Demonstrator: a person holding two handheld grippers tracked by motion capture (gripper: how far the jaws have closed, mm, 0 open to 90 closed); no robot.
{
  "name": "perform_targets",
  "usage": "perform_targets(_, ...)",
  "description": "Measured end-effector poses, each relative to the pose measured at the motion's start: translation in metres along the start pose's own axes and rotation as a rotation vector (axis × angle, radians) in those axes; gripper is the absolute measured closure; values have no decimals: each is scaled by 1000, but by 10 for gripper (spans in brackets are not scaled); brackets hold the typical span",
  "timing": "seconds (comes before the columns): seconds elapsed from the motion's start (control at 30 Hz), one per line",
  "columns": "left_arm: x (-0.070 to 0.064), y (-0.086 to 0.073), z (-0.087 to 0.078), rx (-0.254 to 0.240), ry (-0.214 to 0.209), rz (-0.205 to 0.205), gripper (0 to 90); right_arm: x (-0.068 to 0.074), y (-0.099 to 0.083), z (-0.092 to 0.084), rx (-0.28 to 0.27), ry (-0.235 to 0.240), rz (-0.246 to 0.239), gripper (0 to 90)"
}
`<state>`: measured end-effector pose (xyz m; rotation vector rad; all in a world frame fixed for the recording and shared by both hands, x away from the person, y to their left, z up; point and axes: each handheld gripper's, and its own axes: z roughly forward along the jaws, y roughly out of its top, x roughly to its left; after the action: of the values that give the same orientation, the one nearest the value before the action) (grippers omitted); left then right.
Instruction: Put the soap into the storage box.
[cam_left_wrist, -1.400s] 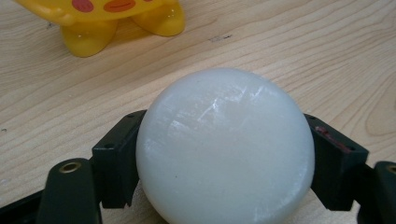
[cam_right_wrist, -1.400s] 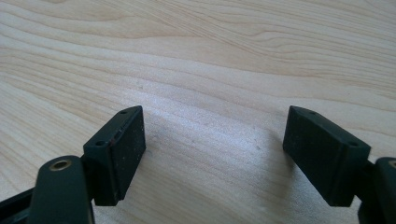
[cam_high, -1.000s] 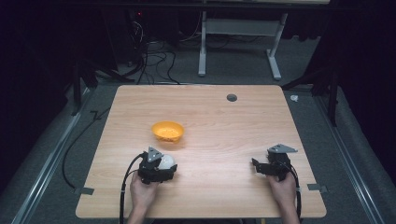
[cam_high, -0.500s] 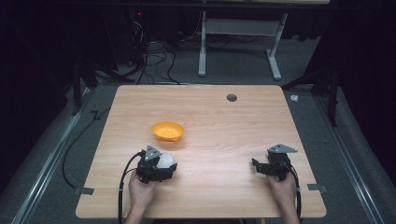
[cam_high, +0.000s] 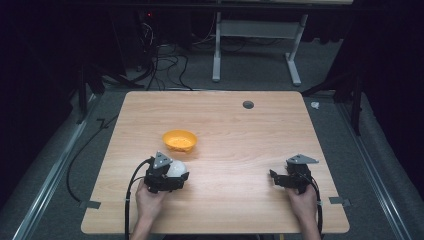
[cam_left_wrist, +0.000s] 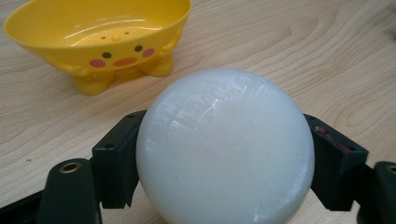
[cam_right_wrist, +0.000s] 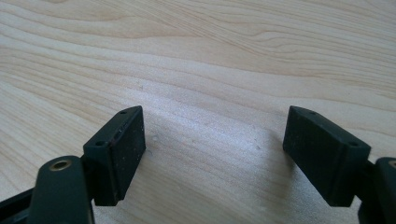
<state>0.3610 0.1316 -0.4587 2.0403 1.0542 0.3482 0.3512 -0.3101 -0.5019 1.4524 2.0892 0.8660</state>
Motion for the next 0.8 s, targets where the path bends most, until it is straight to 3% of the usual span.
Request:
perform_targets(0.43, 3, 21, -3, -24, -18, 11, 243, 0, 0, 0, 0, 0, 0, 219)
perform_targets(0.63, 4, 26, -2, -15, 7, 26, 243, 0, 0, 0, 0, 0, 0, 219)
perform_targets(0.8, 8, 31, -2, -23, 10, 14, 243, 0, 0, 0, 0, 0, 0, 219)
